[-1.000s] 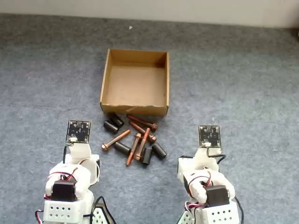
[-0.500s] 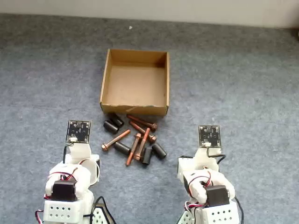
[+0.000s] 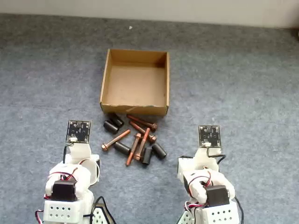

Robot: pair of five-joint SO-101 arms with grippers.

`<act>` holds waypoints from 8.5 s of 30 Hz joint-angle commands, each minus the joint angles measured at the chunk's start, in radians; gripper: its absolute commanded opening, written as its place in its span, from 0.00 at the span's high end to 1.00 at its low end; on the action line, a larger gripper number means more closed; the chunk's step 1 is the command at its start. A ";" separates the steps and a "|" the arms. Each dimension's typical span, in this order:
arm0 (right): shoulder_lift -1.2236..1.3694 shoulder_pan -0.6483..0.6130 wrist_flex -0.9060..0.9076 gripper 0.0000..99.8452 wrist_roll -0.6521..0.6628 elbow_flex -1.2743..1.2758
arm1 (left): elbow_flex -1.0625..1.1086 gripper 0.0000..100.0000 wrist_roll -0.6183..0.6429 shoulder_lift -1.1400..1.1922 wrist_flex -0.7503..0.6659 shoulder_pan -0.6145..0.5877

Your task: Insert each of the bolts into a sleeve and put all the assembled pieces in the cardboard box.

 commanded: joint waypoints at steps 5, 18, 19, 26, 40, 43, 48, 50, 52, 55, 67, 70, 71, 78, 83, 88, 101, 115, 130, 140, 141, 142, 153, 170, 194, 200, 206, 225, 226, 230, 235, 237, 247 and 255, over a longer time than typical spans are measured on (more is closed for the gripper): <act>-0.004 0.010 -0.054 0.98 0.084 0.065 | 0.010 0.99 0.005 -0.005 0.002 -0.010; 0.008 0.087 -0.047 0.97 0.442 -0.193 | 0.019 0.99 0.005 -0.005 0.002 -0.012; 0.008 0.087 -0.030 0.96 0.442 -0.232 | 0.019 0.99 0.005 -0.005 0.002 -0.012; 0.012 0.079 -0.001 0.93 0.443 -0.417 | 0.019 0.99 0.005 -0.005 0.002 -0.012; 0.846 -0.183 -0.007 0.93 0.387 -0.766 | 0.019 0.99 0.005 -0.005 0.002 -0.012; 1.006 -0.242 -0.012 0.89 0.333 -0.820 | 0.019 0.99 0.005 -0.005 0.002 -0.012; 1.227 -0.329 -0.054 0.83 0.333 -0.875 | 0.019 0.99 0.005 -0.005 0.002 -0.012; 1.300 -0.354 -0.102 0.83 0.334 -0.874 | 0.019 0.99 0.005 -0.005 0.002 -0.012; 1.365 -0.364 -0.154 0.83 0.330 -0.874 | 0.019 0.99 0.005 -0.005 0.002 -0.012; 1.435 -0.366 -0.199 0.83 0.330 -0.875 | 0.019 0.99 0.005 -0.005 0.002 -0.012; 1.584 -0.377 -0.337 0.83 0.338 -0.878 | 0.019 0.99 0.005 -0.005 -0.020 -0.010; 1.646 -0.377 -0.338 0.84 0.338 -0.880 | 0.019 0.99 0.005 -0.005 -0.020 -0.010; 1.664 -0.377 -0.338 0.86 0.338 -0.880 | 0.019 0.99 0.005 -0.005 -0.020 -0.010; 1.707 -0.374 -0.335 0.99 0.394 -0.875 | 0.019 0.99 0.005 -0.005 -0.020 -0.008; 1.541 -0.318 -0.280 0.99 0.367 -0.874 | -0.002 0.99 0.005 -0.005 -0.020 -0.012; 1.300 -0.196 -0.274 0.99 0.250 -0.800 | -0.053 0.99 0.005 -0.005 -0.015 -0.076; 1.043 -0.021 -0.484 0.99 0.060 -0.604 | -0.220 0.99 -0.304 -0.005 -0.020 -0.183; 1.043 0.202 -0.555 0.99 -0.002 -0.607 | -0.515 0.99 -0.532 0.162 0.020 -0.038; 1.044 0.236 -0.604 0.99 -0.002 -0.598 | -0.960 0.84 -0.334 1.136 0.015 0.292; 1.046 0.231 -0.604 0.99 0.003 -0.598 | -0.992 0.80 -0.089 1.472 -0.192 0.453; 1.046 0.231 -0.604 0.99 0.005 -0.598 | -0.993 0.80 -0.078 1.495 -0.215 0.450; 1.046 0.231 -0.604 0.99 0.005 -0.598 | -0.993 0.80 -0.074 1.520 -0.233 0.449; 1.046 0.229 -0.604 0.99 0.005 -0.598 | -0.995 0.80 -0.071 1.678 -0.367 0.449; 1.046 0.229 -0.604 0.99 0.006 -0.598 | -1.020 0.94 -0.068 1.799 -0.443 0.456; 1.033 0.229 -0.585 0.99 0.006 -0.604 | -0.819 0.99 -0.068 1.075 -0.419 0.545; 0.900 0.223 -0.486 0.99 0.006 -0.607 | -0.765 0.99 -0.068 0.794 -0.419 0.484; 0.671 0.142 -0.455 0.99 0.057 -0.562 | -0.763 0.99 -0.068 0.602 -0.419 0.460; 0.300 -0.305 -0.400 0.99 0.143 -0.535 | -0.759 0.99 0.028 0.232 -0.526 0.460; 0.297 -0.334 -0.400 0.99 0.153 -0.535 | -0.759 0.99 0.041 0.214 -0.526 0.460; 0.298 -0.424 -0.472 0.99 0.163 -0.509 | -0.759 0.99 0.083 0.136 -0.526 0.426; 0.295 -0.541 -0.653 0.99 0.256 -0.387 | -0.720 0.99 0.193 0.019 -0.526 0.329; 0.295 -0.579 -0.728 0.99 0.282 -0.340 | -0.696 0.99 0.210 -0.013 -0.526 0.325; 0.294 -0.653 -0.900 0.99 0.356 -0.213 | -0.631 0.99 0.250 -0.008 -0.522 0.329; 0.294 -0.645 -0.903 0.99 0.356 -0.220 | -0.542 0.99 0.252 -0.008 -0.562 0.331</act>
